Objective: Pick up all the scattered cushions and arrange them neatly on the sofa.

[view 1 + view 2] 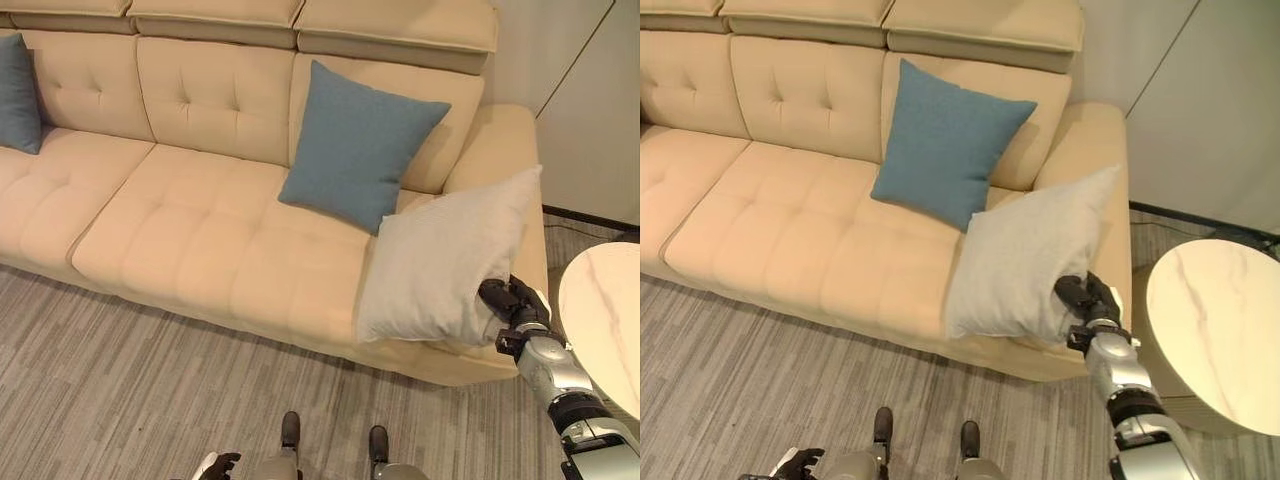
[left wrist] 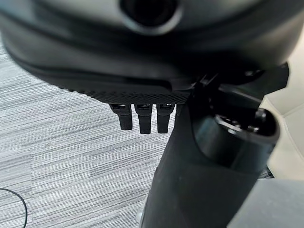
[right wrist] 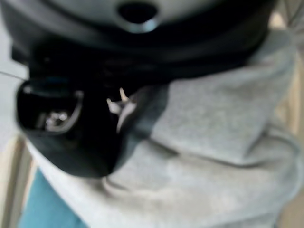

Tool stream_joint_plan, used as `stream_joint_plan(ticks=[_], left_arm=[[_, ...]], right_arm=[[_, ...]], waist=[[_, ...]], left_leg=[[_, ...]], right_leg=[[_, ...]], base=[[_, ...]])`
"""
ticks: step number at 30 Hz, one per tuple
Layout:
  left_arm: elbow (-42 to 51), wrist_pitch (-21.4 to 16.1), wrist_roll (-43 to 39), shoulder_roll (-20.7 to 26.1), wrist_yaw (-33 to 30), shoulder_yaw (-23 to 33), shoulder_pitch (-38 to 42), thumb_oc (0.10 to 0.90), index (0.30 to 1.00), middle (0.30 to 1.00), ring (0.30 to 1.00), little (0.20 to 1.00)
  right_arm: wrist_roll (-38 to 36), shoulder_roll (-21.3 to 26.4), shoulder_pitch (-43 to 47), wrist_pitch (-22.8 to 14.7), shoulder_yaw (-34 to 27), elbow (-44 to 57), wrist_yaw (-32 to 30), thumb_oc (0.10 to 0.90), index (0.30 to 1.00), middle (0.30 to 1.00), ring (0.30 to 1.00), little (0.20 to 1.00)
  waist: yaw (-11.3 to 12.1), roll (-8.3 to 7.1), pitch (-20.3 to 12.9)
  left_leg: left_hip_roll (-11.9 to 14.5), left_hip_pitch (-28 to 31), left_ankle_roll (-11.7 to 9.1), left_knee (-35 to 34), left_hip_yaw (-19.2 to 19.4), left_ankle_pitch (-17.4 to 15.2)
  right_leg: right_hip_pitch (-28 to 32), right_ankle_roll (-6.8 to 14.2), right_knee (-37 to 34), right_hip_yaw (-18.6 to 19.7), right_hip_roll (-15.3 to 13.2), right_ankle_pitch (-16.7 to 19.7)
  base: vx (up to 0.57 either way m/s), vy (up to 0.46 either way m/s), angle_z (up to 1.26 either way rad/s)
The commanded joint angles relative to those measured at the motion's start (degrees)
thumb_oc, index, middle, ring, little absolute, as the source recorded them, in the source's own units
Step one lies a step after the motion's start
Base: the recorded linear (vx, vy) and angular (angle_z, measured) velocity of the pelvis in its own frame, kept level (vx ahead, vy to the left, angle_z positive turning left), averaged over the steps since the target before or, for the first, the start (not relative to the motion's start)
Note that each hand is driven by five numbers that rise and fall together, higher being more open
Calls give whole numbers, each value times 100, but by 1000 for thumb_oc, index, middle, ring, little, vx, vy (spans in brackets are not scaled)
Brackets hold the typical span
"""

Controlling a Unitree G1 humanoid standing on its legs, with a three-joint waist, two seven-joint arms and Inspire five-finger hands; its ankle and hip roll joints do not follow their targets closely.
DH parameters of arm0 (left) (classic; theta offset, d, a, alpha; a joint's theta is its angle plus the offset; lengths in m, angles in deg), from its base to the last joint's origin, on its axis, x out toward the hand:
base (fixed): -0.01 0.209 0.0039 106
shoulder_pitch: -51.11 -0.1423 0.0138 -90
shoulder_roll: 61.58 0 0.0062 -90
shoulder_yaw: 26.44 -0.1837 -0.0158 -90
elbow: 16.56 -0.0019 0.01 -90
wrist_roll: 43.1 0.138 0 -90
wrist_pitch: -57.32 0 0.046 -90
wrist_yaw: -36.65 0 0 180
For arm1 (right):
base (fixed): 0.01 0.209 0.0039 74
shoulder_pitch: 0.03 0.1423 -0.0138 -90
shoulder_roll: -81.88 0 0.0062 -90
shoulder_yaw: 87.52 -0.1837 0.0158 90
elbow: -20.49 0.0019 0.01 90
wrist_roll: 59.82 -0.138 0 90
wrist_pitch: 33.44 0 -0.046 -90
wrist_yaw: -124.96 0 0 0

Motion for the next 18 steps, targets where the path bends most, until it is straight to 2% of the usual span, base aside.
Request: stream_joint_plan(ticks=[1, 5, 6, 7, 10, 11, 15, 18], left_arm=[[-141, 35, 194, -130, 137, -180, 212, 800, 900, 900, 900, 900], [-184, 57, 216, -144, 164, -171, 176, 800, 900, 900, 900, 900], [-246, 90, 191, -146, 165, -140, 169, 800, 900, 900, 900, 900], [-266, 106, 175, -143, 154, -126, 182, 800, 900, 900, 900, 900], [-357, 153, 230, -109, 130, -117, 185, 800, 900, 900, 900, 900], [-419, 183, 261, -79, 103, -94, 181, 800, 900, 900, 900, 900], [-460, 213, 16, -48, 24, 99, 198, 800, 900, 900, 900, 900], [-468, 207, -164, -30, -32, 215, 200, 800, 900, 900, 900, 900]], right_arm=[[-298, -318, 261, -418, 222, 771, 557, 800, 900, 900, 900, 900], [185, -381, 222, -233, 276, 427, 481, 800, 900, 900, 900, 900], [897, -379, 280, 38, 407, -42, 401, 452, 378, 378, 378, 378], [1224, -389, 341, 111, 477, -251, 367, 400, 300, 300, 300, 300], [2399, -523, 437, 304, 711, -993, 271, 400, 300, 300, 300, 300], [2961, -707, 504, 384, 772, -1479, 99, 400, 300, 300, 300, 300], [3240, -1125, 483, 429, 549, -2391, -263, 400, 300, 300, 300, 300], [3351, -1255, 449, 420, 468, -2651, -421, 400, 300, 300, 300, 300]], waist=[[488, -71, -299], [545, -99, -342], [560, -128, -369], [565, -137, -375], [601, -165, -411], [632, -169, -445], [682, -158, -510], [721, -161, -548]], left_leg=[[168, 35, -220, 42, -38, -543], [168, 51, -223, 42, -86, -559], [179, 61, -222, 42, -99, -557], [180, 62, -218, 42, -110, -555], [173, 78, -200, 42, -143, -562], [164, 90, -184, 42, -183, -573], [131, 139, -162, 42, -230, -599], [116, 165, -156, 42, -272, -618]], right_leg=[[-24, 417, 65, 73, -334, -536], [36, 418, 65, 5, -340, -545], [48, 418, 65, -24, -339, -541], [52, 417, 65, -24, -336, -541], [89, 414, 65, -72, -339, -558], [132, 413, 65, -96, -343, -575], [213, 411, 65, -148, -356, -595], [245, 412, 65, -175, -360, -612]], base=[[0, 10, 9], [0, 6, 5], [0, 0, 0], [0, 0, 0], [8, -6, 5], [26, 1, 10], [29, 7, 17], [17, 4, 3]])
